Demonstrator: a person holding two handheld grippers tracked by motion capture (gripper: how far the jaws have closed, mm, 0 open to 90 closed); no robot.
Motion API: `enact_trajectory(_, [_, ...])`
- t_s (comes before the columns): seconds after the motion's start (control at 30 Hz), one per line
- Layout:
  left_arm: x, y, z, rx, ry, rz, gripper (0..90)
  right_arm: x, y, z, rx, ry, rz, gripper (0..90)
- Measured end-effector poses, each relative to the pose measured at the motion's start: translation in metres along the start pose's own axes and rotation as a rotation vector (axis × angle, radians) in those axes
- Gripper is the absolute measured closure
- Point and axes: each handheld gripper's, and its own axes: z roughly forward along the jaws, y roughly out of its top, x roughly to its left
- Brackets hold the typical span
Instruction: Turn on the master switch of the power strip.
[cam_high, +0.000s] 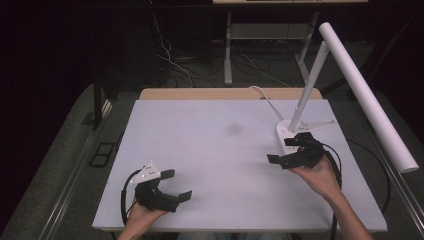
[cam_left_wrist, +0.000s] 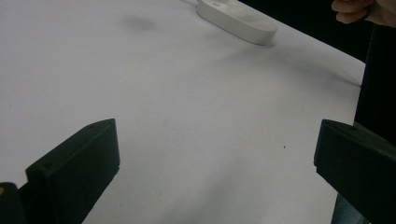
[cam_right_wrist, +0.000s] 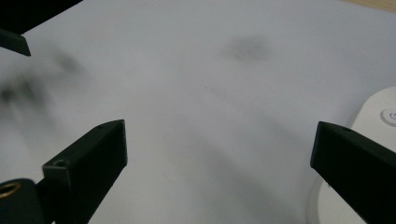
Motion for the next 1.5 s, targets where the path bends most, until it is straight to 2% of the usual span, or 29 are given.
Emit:
enact_trajectory(0.43, [0.000, 0.000, 0.000, -0.002, 0.001, -0.004, 0.0, -0.009, 0.009, 0.008, 0.021, -0.021, 0.019, 3.2])
enact_trajectory(0.77, [0.000, 0.000, 0.000, -0.002, 0.000, -0.005, 0.0, -0.014, 0.019, 0.015, 0.045, -0.048, 0.013, 3.2])
enact_trajectory(1.37, [0.001, -0.001, 0.000, 0.005, -0.006, 0.000, 0.0, -0.024, 0.033, 0.027, 0.106, -0.115, 0.002, 3.2])
enact_trajectory(1.4, [0.001, -0.001, 0.000, 0.007, -0.008, 0.000, 0.0, -0.025, 0.035, 0.028, 0.123, -0.130, -0.007, 6.2])
enact_trajectory(1.5, [0.001, -0.001, 0.001, 0.014, -0.010, 0.004, 0.0, -0.025, 0.038, 0.030, 0.152, -0.154, -0.017, 6.7])
